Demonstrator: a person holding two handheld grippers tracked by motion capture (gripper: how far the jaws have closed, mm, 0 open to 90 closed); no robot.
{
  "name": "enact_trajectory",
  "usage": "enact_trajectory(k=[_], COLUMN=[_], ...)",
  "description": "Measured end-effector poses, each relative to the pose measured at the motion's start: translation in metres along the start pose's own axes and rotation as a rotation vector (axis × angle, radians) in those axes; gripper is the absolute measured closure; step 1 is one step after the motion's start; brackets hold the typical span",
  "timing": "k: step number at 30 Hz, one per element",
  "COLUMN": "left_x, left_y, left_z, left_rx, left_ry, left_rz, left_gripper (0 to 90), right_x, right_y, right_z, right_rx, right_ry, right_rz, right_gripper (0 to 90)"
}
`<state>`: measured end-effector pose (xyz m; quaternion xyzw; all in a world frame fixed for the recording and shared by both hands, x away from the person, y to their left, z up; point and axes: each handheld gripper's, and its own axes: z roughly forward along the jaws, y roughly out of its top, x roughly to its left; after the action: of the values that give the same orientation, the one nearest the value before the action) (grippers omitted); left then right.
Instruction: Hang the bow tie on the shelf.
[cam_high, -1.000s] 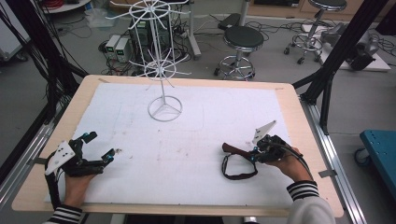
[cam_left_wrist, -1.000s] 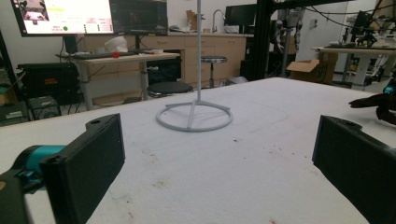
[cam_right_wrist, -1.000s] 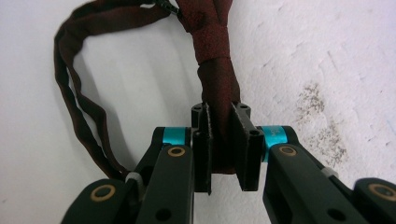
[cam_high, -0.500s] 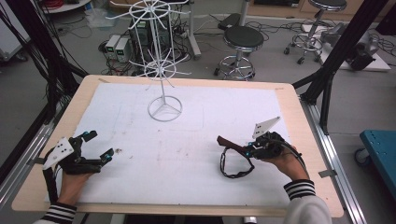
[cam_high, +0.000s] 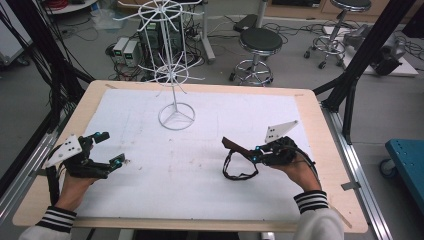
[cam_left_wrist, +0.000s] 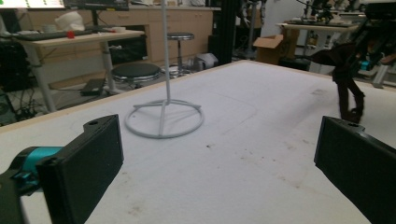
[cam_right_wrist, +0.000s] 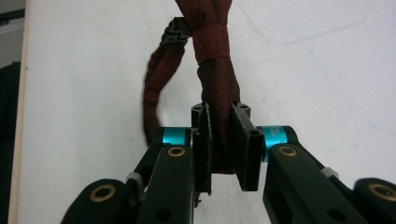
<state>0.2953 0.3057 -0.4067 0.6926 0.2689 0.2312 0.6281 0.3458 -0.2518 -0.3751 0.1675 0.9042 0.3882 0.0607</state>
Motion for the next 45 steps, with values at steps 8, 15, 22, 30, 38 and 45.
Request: enact_trajectory(k=[8,15,22,30,38,45], left_x=[0.001,0.0,-0.005,-0.009,-0.018,-0.029], left_y=[0.021,0.032,0.045,0.058,0.074,0.086], left_z=[0.01,0.017,0.026,0.041,0.062,0.082], left_rx=[0.017,0.041,0.046,0.07,0.104,0.121], left_ry=[-0.065,-0.1,-0.176,-0.235,-0.288,-0.345], left_rz=[-0.004,0.008,0.024,0.042,0.072,0.088], left_gripper=[1.7,1.7,1.7,1.7,1.7,1.7], right_x=[0.004,0.01,0.014,0.02,0.025,0.027], right_y=[0.022,0.041,0.057,0.078,0.098,0.106], right_z=[0.006,0.013,0.022,0.032,0.042,0.047], right_rx=[-0.05,-0.091,-0.12,-0.157,-0.183,-0.182], right_ry=[0.021,0.037,0.065,0.094,0.128,0.139], right_rz=[-0.028,-0.06,-0.088,-0.127,-0.166,-0.178], right_gripper=[80.0,80.0,80.0,80.0,80.0,79.9])
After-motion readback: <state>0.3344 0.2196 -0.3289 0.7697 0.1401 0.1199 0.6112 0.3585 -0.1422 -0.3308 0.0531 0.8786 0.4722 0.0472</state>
